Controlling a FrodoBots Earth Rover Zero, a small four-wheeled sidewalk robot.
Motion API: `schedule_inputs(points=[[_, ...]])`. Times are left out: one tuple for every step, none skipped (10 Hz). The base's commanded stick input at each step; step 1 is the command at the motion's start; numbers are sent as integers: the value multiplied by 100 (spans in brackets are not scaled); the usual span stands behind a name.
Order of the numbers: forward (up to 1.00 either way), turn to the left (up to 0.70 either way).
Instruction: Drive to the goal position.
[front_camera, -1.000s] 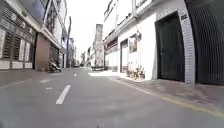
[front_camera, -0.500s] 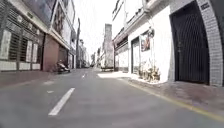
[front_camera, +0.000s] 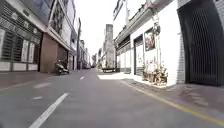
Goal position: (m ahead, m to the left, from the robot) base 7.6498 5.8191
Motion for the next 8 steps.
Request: schedule_inputs(points=[[100, 0], [100, 0], [100, 0], [100, 0], [100, 0], [100, 0], [100, 0], [100, 0]])
